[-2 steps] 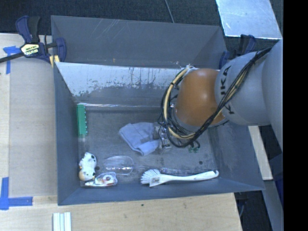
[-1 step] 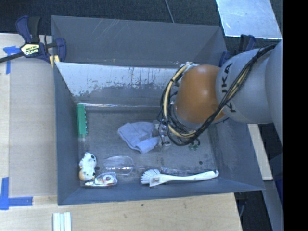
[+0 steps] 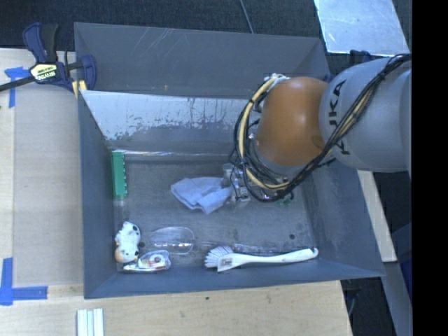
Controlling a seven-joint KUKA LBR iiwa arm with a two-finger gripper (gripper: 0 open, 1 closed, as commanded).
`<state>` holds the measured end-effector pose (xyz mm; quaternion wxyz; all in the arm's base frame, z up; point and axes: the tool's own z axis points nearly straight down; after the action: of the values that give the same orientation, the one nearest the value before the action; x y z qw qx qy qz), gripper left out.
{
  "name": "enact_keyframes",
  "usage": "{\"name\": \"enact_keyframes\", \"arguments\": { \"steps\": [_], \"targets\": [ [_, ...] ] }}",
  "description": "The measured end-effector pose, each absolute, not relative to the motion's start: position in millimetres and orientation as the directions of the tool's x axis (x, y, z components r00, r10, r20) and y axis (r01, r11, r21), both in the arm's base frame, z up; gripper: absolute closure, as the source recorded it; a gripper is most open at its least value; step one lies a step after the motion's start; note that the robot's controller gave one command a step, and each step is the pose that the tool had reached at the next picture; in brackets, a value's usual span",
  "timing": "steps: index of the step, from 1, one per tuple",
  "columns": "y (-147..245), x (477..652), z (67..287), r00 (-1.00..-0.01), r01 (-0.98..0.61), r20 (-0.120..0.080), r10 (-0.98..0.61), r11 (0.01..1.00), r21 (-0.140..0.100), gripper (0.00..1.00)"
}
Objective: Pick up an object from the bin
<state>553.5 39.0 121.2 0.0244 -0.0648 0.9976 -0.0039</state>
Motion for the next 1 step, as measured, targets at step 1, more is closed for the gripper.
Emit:
{"name": "enact_keyframes", "arguments": {
  "steps": [1],
  "targets": [
    [37.7, 550.5, 143.1, -0.991, -0.128, -0.031, -0.128, 0.992, -0.010, 1.00]
  ]
}}
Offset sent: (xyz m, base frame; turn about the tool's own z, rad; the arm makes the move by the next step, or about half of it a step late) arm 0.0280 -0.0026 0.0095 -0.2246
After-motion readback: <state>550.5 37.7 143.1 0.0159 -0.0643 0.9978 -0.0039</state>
